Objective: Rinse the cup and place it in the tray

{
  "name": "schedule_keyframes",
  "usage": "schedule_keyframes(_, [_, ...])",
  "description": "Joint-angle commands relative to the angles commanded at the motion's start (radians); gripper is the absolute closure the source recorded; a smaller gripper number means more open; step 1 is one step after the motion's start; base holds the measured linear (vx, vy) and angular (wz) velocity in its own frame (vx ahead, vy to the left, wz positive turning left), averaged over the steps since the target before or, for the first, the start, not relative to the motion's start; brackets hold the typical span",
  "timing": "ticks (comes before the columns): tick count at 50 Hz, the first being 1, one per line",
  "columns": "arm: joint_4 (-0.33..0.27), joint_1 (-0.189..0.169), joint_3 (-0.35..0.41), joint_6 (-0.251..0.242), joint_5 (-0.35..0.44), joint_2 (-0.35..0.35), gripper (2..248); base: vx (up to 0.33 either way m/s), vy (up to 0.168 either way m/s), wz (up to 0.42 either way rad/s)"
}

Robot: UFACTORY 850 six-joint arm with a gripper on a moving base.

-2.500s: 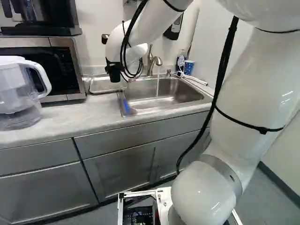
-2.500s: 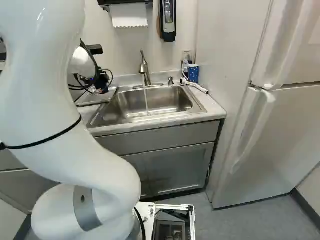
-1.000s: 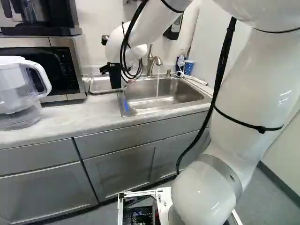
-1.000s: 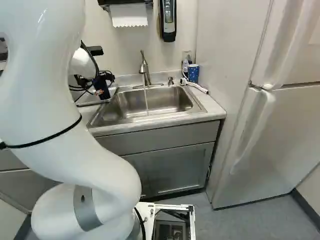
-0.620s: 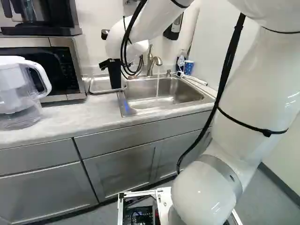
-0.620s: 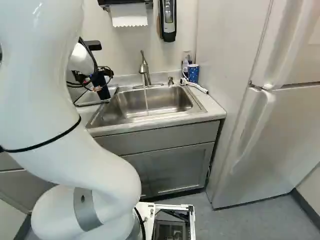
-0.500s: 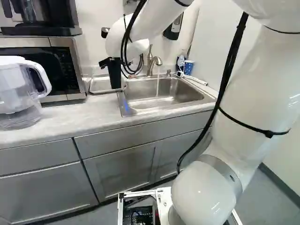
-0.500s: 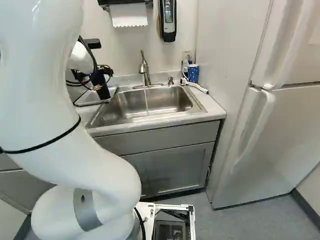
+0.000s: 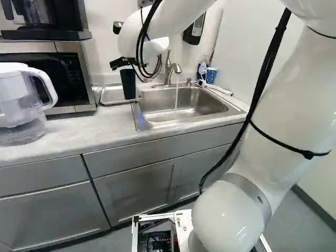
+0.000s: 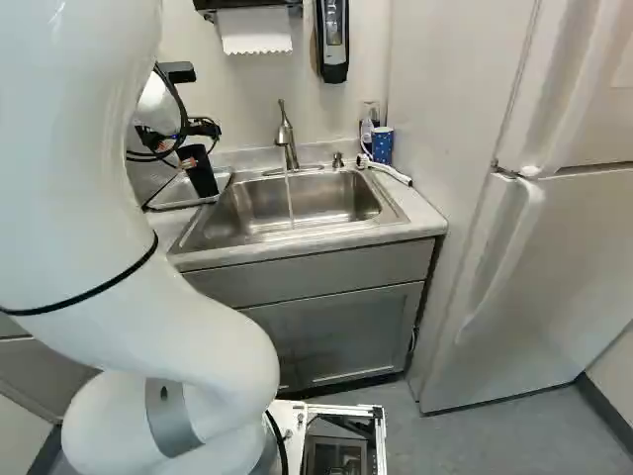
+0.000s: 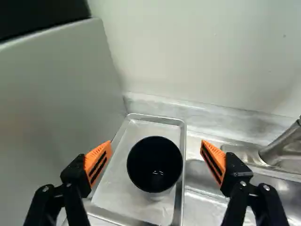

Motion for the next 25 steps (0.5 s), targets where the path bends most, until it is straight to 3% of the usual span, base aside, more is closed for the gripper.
schedule_keyframes(25, [-0.006, -0.047, 0.022, 0.000, 0.000, 0.076, 3, 0.000, 0.000, 0.000])
